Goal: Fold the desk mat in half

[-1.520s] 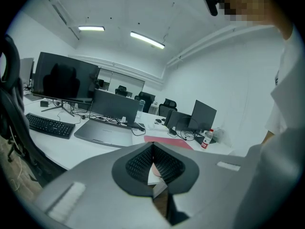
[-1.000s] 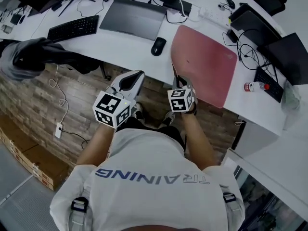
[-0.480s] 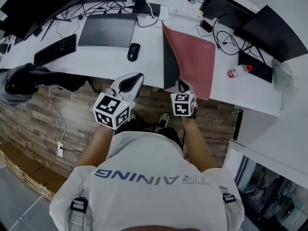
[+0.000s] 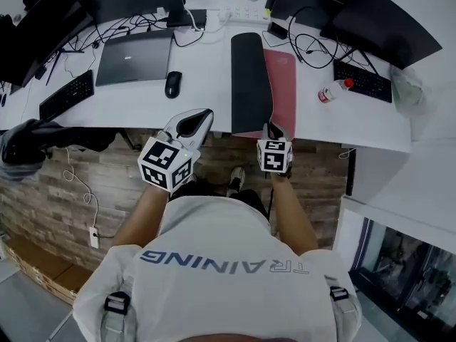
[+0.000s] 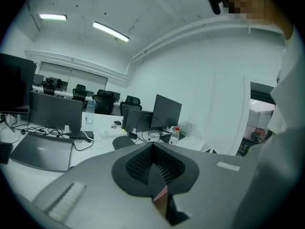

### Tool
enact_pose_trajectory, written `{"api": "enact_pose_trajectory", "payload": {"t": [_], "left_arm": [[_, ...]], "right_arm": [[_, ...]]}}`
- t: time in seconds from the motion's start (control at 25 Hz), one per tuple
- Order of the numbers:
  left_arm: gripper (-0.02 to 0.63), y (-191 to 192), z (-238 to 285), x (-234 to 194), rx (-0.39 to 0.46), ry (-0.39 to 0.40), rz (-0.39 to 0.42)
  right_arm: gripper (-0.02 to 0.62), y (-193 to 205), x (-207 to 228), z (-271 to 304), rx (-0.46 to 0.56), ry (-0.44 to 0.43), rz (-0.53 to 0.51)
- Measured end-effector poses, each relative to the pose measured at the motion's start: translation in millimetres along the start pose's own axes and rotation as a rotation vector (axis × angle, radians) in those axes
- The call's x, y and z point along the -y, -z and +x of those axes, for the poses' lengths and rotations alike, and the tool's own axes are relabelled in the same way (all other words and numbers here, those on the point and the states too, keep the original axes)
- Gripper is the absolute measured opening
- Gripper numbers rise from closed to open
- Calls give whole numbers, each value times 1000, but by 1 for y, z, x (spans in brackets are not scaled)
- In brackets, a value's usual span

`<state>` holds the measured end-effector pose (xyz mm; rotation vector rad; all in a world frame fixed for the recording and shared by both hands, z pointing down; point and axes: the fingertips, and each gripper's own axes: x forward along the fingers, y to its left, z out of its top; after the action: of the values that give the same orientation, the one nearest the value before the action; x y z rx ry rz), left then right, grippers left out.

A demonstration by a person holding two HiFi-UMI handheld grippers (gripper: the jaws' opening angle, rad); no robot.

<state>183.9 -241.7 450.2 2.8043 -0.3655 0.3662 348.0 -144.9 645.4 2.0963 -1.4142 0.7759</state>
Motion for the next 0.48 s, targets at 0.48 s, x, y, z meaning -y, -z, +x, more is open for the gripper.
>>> {"api": "enact_pose_trajectory", "payload": {"t": [0.48], "left_arm": [[0,7,38,26,-38,44,12]], "right_arm": [[37,76,88,10,-146,116,105]]}}
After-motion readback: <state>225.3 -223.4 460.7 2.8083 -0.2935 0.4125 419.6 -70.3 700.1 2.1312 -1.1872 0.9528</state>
